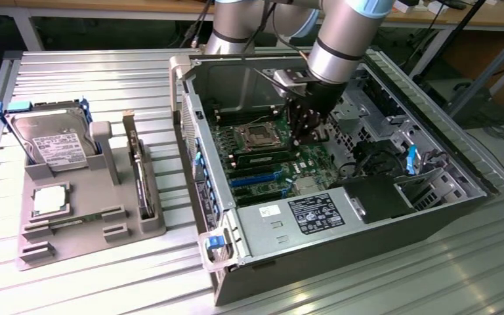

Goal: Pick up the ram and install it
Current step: 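Press down the ram until it locks into place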

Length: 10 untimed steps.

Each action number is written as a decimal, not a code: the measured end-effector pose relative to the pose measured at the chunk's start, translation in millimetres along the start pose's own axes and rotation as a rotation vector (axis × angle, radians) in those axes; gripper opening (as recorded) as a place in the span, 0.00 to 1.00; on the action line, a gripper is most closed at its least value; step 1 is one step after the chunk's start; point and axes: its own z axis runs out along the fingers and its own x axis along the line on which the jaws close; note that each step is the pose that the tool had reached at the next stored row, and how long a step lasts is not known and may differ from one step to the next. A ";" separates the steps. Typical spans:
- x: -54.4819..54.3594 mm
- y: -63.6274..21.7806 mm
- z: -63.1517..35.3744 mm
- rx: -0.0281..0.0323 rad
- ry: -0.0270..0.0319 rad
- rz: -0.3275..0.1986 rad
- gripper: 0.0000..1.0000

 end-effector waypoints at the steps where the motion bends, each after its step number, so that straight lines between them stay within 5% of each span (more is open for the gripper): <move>1: -0.2 5.5 -0.4 -0.0001 0.0001 0.000 0.11; 4: -0.6 14.7 -0.5 0.0000 0.0002 0.000 0.11; 10: -2.7 46.6 2.0 -0.0002 0.0054 0.000 0.11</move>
